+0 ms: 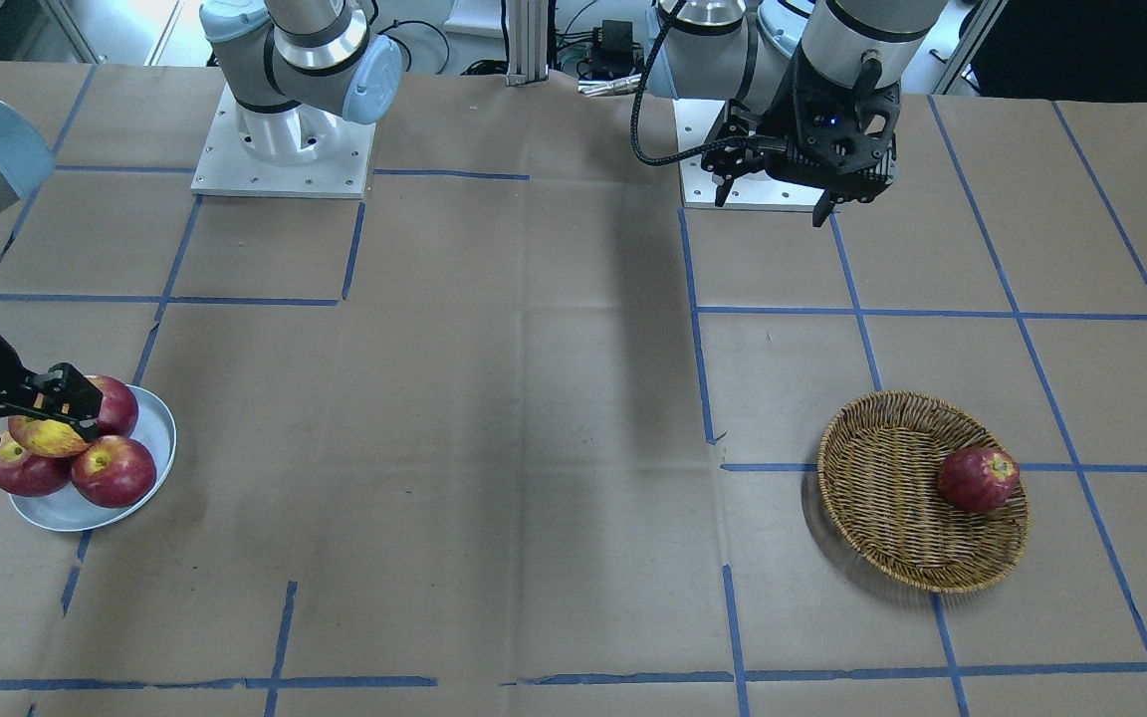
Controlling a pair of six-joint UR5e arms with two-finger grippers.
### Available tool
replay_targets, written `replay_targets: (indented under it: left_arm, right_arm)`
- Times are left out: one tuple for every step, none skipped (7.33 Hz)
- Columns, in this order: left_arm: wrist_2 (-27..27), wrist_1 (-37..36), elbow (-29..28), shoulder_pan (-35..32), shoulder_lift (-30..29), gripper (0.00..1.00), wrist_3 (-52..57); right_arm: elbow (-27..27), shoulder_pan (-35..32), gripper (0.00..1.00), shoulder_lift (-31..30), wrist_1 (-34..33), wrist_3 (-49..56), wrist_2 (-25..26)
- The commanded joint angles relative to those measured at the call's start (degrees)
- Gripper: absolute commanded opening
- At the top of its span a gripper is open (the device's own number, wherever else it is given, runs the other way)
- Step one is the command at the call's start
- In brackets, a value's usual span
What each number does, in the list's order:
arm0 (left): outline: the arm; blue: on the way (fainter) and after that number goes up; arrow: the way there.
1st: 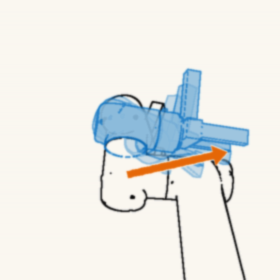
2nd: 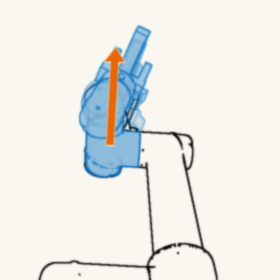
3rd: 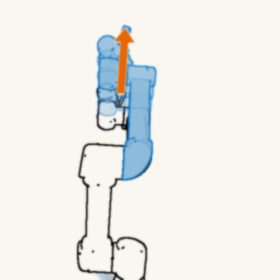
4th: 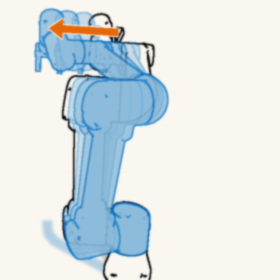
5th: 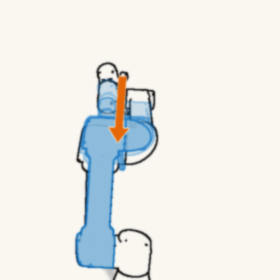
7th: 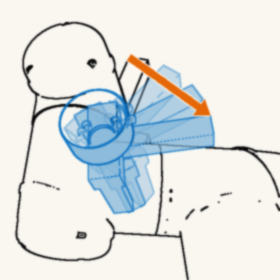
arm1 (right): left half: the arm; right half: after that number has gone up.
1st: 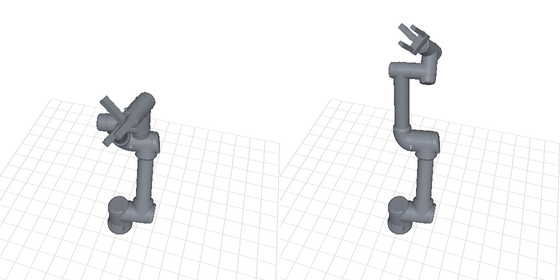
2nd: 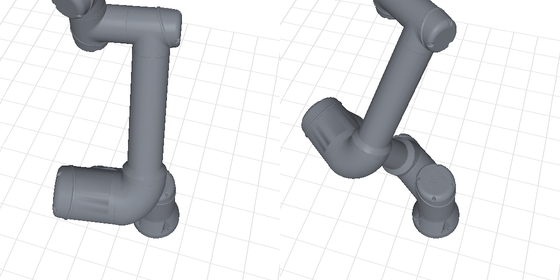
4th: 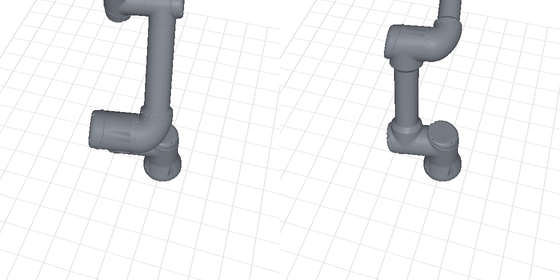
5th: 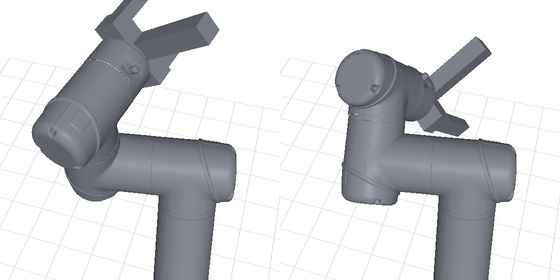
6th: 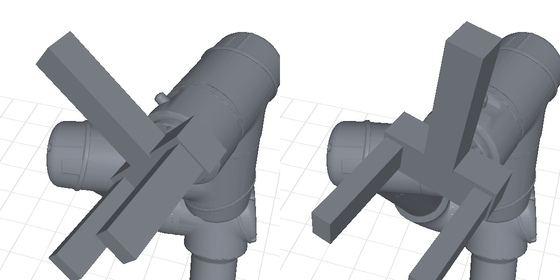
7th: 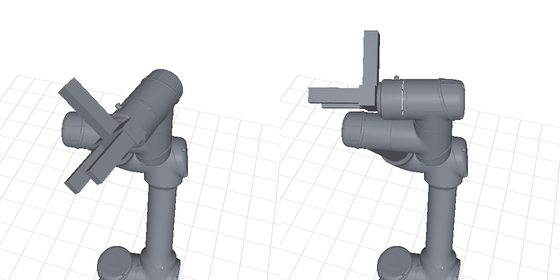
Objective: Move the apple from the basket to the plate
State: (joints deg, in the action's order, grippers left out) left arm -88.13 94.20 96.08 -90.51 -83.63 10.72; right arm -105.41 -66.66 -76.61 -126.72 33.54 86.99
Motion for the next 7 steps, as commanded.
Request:
replay_targets:
  left_arm:
    - [0.15, -0.16, 1.03, 0.07, 0.48, 0.99, 0.09]
    - [0.07, -0.16, 1.04, 0.25, 0.83, 0.99, 0.09]
    - [-0.02, -0.16, 1.04, 0.25, 0.92, 0.99, 0.09]
    - [-0.02, -0.07, 1.04, 0.07, 1.18, 0.99, 0.09]
    - [-0.02, 0.63, 1.21, 0.07, 1.88, 0.99, 0.09]
    - [-0.02, 0.55, 1.47, 0.07, 1.80, 0.99, 0.09]
    - [-0.02, 0.63, 1.47, 0.07, 1.89, 0.99, 0.09]
  right_arm:
    - [4.06, -6.96, 1.00, -4.75, 6.01, -4.42, 0.37]
    - [4.42, -10.04, 1.00, -7.56, 9.18, -10.02, 2.03]
    - [4.51, -14.24, 1.00, -10.20, 13.39, -15.04, 2.39]
    - [4.77, -18.03, 1.00, -12.32, 16.21, -21.35, 4.22]
    - [6.43, -21.81, 1.00, -13.47, 21.03, -27.59, 3.89]
    - [9.93, -24.11, 1.00, -13.57, 26.38, -30.27, 4.41]
    - [12.92, -24.13, 1.00, -13.31, 33.14, -30.38, 4.33]
